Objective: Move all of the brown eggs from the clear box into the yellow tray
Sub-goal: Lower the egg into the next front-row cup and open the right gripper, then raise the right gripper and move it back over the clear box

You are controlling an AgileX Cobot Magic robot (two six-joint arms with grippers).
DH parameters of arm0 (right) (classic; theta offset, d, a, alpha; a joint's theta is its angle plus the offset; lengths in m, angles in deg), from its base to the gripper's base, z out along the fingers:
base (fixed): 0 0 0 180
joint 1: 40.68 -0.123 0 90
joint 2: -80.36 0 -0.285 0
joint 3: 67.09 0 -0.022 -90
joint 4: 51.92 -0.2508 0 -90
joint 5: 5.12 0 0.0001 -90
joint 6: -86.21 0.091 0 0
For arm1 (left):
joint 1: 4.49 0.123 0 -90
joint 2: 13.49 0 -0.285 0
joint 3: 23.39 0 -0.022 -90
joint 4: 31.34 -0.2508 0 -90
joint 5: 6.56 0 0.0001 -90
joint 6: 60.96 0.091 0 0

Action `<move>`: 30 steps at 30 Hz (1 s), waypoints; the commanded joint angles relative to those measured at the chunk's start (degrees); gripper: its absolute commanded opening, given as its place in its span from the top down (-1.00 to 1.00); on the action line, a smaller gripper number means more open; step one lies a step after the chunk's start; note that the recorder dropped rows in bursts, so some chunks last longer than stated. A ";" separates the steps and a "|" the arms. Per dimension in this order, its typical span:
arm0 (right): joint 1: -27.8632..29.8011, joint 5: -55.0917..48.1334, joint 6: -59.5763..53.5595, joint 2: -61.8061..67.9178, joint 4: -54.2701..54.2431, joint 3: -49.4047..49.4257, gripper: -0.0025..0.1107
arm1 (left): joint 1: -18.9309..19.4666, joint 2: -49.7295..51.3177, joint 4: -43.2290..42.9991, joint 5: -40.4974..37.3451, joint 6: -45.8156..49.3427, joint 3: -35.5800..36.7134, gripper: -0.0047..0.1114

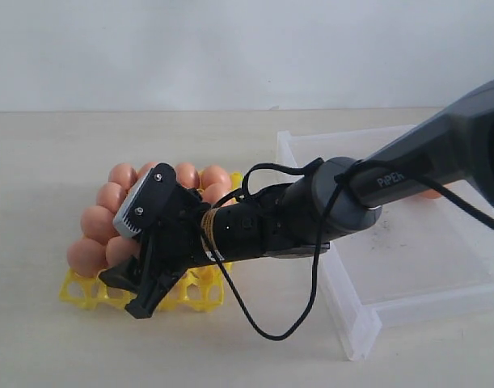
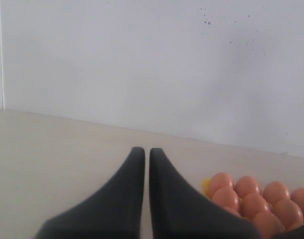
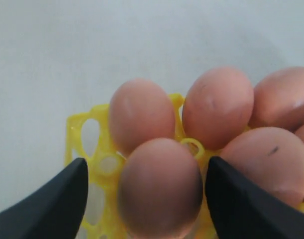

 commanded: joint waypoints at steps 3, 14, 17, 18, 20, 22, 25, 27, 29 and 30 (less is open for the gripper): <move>0.17 -2.93 2.34 -5.01 -0.82 -0.17 -0.14 | -0.10 -0.14 0.51 0.18 -0.51 0.20 0.85; 0.17 -18.91 15.39 -13.76 1.45 -0.17 0.10 | -0.10 -0.14 0.51 0.18 -0.51 0.20 0.85; 0.17 -26.76 15.64 -16.52 1.87 -0.17 0.70 | -0.10 -0.14 0.51 0.07 -0.51 0.20 0.85; 0.17 -31.03 15.08 -17.48 1.87 -0.17 0.97 | -0.10 -0.14 0.51 0.07 -0.51 0.20 0.85; 0.17 -42.43 13.37 -19.09 1.86 -0.28 0.96 | -0.10 -0.14 0.51 0.07 -0.51 0.20 0.85; 0.96 -54.09 10.05 -20.19 2.65 -0.94 0.96 | -0.10 -0.14 0.51 0.07 -0.51 0.20 0.85; 5.22 -65.99 7.20 -20.45 1.09 -2.01 0.96 | -0.10 -0.14 0.51 0.07 -0.51 0.20 0.85; 9.21 -66.51 3.70 -20.45 -3.37 -2.07 0.96 | -0.10 -0.14 0.51 0.07 -0.51 0.20 0.85; 14.11 -65.19 -2.69 -20.45 -11.26 -2.07 0.96 | -0.10 -0.14 0.51 0.07 -0.51 0.20 0.85; 16.11 -64.76 -5.23 -20.45 -14.70 -2.07 0.96 | -0.10 -0.14 0.51 0.07 -0.51 0.20 0.85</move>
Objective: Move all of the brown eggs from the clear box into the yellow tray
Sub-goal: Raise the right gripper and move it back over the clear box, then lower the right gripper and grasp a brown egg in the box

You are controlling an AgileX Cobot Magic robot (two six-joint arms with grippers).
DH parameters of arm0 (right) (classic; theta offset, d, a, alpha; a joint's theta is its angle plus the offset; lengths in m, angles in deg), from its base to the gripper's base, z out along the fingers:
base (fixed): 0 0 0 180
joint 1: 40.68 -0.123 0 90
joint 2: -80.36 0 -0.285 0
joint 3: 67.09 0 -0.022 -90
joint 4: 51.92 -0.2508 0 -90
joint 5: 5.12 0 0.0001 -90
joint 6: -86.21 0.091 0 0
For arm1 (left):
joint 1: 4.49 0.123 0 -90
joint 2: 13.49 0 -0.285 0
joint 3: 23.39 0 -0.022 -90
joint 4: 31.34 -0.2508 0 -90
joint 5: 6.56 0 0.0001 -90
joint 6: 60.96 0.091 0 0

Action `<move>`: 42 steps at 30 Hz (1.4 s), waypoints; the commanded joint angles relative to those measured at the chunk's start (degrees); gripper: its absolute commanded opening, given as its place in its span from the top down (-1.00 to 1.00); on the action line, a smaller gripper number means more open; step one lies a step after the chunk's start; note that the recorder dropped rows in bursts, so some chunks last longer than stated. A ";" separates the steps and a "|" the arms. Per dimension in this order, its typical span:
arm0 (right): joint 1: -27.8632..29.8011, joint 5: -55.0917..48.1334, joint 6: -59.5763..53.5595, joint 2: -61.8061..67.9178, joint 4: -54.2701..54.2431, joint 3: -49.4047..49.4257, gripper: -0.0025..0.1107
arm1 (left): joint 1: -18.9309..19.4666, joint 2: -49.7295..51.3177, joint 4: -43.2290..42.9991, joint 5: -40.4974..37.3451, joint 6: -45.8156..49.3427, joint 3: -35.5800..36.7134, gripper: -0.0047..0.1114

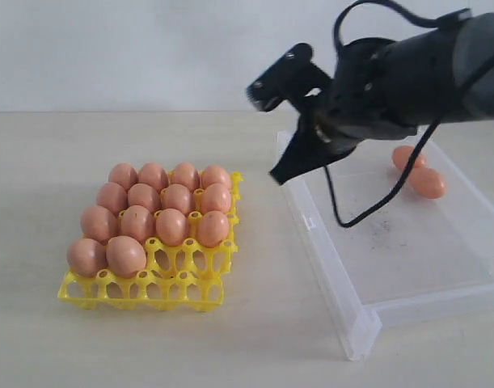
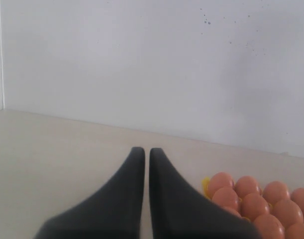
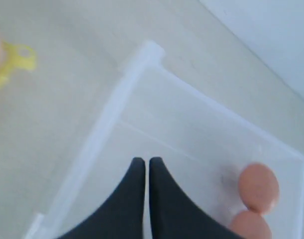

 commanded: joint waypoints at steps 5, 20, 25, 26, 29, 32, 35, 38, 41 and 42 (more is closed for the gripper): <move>18.79 -6.46 -22.88 -0.53 -31.22 -3.63 0.96 | -0.10 -0.14 0.51 0.21 -0.51 0.20 0.85; 23.86 -10.28 -36.59 3.71 -35.46 -7.72 -0.02 | -0.10 -0.14 0.51 0.09 -0.51 0.20 0.85; 23.86 -9.33 -35.80 7.35 -33.77 -8.43 0.01 | -0.10 -0.14 0.51 0.09 -0.51 0.20 0.85; 23.86 -9.20 -35.73 8.05 -33.77 -8.84 0.01 | -0.10 -0.14 0.51 0.09 -0.51 0.20 0.85; 23.86 -9.20 -35.60 9.94 -33.77 -10.60 0.01 | -0.10 -0.14 0.51 0.09 -0.51 0.20 0.85; 23.86 -9.53 -35.32 11.59 -33.25 -12.31 0.01 | -0.10 -0.14 0.51 0.09 -0.51 0.20 0.85; 23.86 -9.69 -34.68 12.94 -32.19 -13.47 0.01 | -0.10 -0.14 0.51 0.09 -0.51 0.20 0.85; 23.86 -10.48 -34.15 14.33 -29.55 -14.00 0.01 | -0.10 -0.14 0.51 0.09 -0.51 0.20 0.85; 23.86 -10.73 -32.32 15.38 -26.48 -14.00 0.01 | -0.10 -0.14 0.51 0.09 -0.51 0.20 0.85; 23.86 -10.73 -32.08 15.66 -25.99 -14.00 0.01 | -0.10 -0.14 0.51 0.09 -0.51 0.20 0.85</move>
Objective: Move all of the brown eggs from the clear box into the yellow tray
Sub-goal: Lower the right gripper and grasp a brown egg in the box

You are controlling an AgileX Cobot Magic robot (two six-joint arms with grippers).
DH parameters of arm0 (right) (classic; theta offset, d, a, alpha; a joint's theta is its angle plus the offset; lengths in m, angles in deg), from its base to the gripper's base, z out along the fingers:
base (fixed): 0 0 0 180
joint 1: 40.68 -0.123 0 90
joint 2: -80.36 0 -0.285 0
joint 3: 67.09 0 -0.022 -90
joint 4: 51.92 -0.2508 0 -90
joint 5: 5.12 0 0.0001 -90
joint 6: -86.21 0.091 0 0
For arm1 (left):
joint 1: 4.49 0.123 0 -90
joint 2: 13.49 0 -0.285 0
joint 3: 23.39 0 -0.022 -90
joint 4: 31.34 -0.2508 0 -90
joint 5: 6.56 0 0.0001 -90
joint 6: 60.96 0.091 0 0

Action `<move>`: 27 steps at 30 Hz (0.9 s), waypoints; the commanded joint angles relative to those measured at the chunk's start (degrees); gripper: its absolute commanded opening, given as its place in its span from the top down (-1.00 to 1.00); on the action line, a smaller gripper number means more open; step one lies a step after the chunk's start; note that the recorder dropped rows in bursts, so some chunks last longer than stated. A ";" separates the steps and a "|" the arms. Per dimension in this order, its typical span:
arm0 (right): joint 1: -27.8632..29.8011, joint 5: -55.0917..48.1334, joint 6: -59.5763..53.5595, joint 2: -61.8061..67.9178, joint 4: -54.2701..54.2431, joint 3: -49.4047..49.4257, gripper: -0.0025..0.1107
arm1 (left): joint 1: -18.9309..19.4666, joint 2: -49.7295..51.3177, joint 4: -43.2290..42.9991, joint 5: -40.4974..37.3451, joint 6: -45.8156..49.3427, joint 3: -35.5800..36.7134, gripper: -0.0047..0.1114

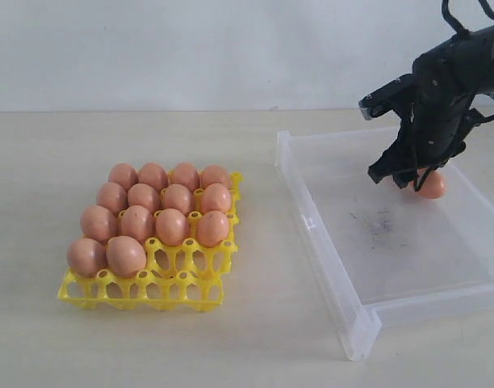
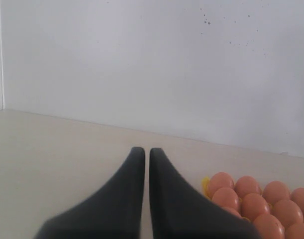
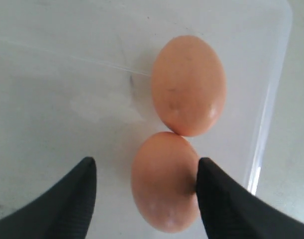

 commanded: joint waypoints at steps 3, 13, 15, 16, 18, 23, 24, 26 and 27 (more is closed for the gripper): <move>0.44 -0.42 1.76 2.20 3.37 -0.74 0.01 | -0.10 -0.14 0.51 0.09 -0.51 0.20 0.85; 0.44 -0.29 2.16 4.95 3.24 -2.07 0.01 | -0.10 -0.14 0.51 0.06 -0.51 0.20 0.85; 0.44 -0.18 2.28 5.20 2.87 -2.07 0.01 | -0.10 -0.14 0.51 0.17 -0.51 0.20 0.85; 0.44 -0.18 2.28 5.32 2.60 -2.07 0.03 | -0.10 -0.14 0.51 0.17 -0.51 0.20 0.85; 0.44 -0.58 2.28 5.44 1.64 -2.07 0.20 | -0.10 -0.14 0.51 0.17 -0.51 0.20 0.85; 0.44 -3.65 1.91 5.44 1.62 -2.07 0.96 | -0.10 -0.14 0.51 0.17 -0.51 0.20 0.85; 0.44 -4.06 1.91 5.44 1.62 -2.07 0.96 | -0.10 -0.14 0.51 0.17 -0.51 0.20 0.85; 0.44 -4.12 2.64 5.22 1.74 -2.07 0.96 | -0.10 -0.14 0.51 0.17 -0.51 0.20 0.85; 0.44 -4.01 3.84 4.94 1.74 -2.07 0.96 | -0.10 -0.14 0.51 0.17 -0.51 0.20 0.85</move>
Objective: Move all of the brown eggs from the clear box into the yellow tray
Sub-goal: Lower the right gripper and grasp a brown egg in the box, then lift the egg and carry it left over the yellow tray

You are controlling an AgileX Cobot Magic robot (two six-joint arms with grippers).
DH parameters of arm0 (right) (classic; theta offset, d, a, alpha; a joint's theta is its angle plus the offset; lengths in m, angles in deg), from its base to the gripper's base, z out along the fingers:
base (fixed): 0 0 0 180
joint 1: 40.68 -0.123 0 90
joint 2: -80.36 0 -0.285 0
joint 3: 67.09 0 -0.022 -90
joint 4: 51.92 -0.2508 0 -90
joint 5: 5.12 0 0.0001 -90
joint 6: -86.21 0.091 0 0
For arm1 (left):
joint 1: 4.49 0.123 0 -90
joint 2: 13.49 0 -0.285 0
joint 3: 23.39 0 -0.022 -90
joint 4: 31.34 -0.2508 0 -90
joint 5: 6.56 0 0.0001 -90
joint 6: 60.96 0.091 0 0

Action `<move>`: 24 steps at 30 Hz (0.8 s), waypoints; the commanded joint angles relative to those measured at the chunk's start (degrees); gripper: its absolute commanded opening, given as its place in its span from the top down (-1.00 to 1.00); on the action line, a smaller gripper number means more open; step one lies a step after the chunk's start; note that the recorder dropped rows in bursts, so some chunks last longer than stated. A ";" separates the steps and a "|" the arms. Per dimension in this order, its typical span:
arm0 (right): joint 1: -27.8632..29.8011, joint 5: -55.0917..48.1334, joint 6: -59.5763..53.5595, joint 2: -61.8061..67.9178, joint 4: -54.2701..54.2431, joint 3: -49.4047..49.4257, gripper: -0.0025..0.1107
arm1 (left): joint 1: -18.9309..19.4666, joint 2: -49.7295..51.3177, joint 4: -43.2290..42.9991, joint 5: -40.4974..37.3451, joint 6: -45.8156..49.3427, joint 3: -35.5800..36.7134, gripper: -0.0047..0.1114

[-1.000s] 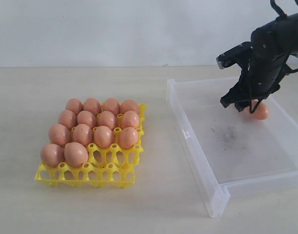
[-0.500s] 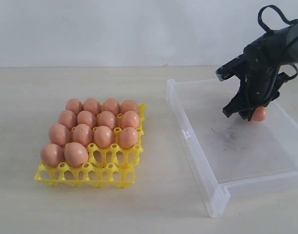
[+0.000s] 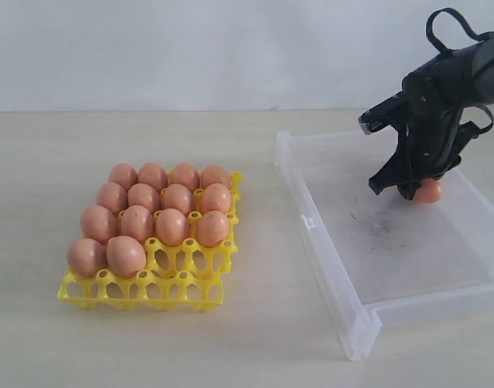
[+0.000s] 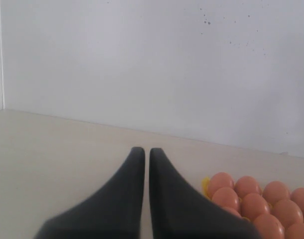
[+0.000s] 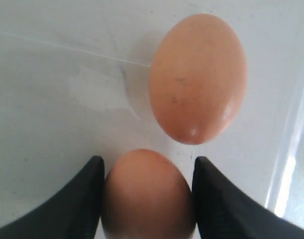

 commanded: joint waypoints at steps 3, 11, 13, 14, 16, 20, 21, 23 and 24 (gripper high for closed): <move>0.21 -0.68 4.35 -1.92 -1.65 0.24 0.96 | -0.10 -0.14 0.51 0.17 -0.51 0.20 0.85; 0.21 24.45 0.85 -14.48 -14.38 15.13 0.96 | -0.10 -0.14 0.51 0.06 -0.51 0.20 0.85; 0.21 32.36 0.85 -16.89 -17.61 20.47 0.96 | -0.10 -0.14 0.51 0.06 -0.51 0.20 0.85; -0.02 36.32 0.85 -17.75 -18.81 23.38 0.96 | -0.10 -0.14 0.51 0.06 -0.51 0.20 0.85; -1.40 45.88 1.36 -19.17 -19.21 28.52 0.96 | -0.10 -0.14 0.51 0.06 -0.51 0.20 0.85; -6.99 60.15 4.21 -20.56 -18.35 34.38 0.96 | -0.10 -0.14 0.51 0.17 -0.51 0.20 0.85; -7.88 61.94 5.82 -20.65 -17.45 34.89 0.96 | -0.10 -0.14 0.51 0.17 -0.51 0.20 0.85; -11.80 71.28 16.00 -20.81 -5.71 35.68 0.96 | -0.10 -0.14 0.51 0.17 -0.51 0.20 0.85; -12.82 74.55 20.75 -20.81 -0.94 35.68 0.96 | -0.10 -0.14 0.51 0.17 -0.51 0.20 0.85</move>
